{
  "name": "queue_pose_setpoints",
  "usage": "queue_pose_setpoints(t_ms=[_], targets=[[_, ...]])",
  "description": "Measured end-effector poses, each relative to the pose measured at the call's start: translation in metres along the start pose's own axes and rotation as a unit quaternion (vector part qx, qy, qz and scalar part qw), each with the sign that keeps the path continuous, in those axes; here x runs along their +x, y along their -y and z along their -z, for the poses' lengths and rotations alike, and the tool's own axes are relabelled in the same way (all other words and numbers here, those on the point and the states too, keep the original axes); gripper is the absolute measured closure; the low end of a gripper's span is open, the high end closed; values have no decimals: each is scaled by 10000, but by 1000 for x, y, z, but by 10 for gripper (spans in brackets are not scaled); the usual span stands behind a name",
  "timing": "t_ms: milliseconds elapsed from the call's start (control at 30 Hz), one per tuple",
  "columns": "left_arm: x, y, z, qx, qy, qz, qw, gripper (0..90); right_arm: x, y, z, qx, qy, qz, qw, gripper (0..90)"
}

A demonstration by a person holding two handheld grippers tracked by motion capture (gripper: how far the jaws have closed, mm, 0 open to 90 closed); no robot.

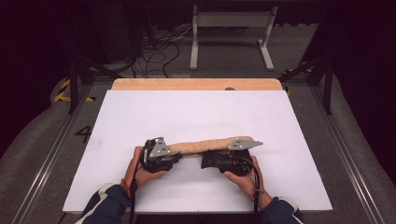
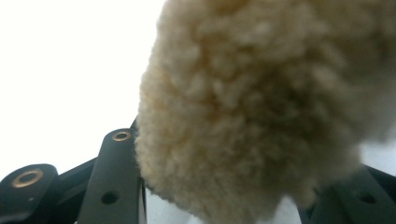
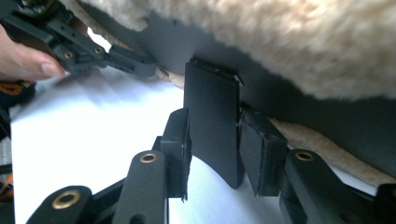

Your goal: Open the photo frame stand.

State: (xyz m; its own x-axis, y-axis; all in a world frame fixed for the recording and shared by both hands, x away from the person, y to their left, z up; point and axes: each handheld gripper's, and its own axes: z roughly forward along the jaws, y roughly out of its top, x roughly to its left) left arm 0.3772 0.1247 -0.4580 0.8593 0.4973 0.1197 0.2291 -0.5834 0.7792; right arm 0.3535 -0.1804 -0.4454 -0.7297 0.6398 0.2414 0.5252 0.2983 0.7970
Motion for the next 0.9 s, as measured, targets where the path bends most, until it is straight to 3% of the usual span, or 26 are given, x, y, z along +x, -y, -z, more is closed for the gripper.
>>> queue_pose_setpoints(t_ms=[200, 367, 567, 800, 900], targets=[[-3, 0, 5, -15, 18, -31, 10000, 546, 7, 2, 8, 163, 238, 310, 9991, 641], [-5, 3, 9, 7, 13, -97, 10000, 560, 9, 2, 21, 97, 325, 506, 9981, 648], [-3, 6, 15, -50, 67, -44, 10000, 562, 2, 5, 35, 55, 392, 484, 9980, 673], [-3, 9, 20, 15, 69, -186, 9998, 594, -4, 10, 49, 35, 511, 509, 9974, 669], [-2, 11, 24, -16, 84, -148, 9999, 597, -6, 13, 58, -38, 554, 517, 9971, 674]])
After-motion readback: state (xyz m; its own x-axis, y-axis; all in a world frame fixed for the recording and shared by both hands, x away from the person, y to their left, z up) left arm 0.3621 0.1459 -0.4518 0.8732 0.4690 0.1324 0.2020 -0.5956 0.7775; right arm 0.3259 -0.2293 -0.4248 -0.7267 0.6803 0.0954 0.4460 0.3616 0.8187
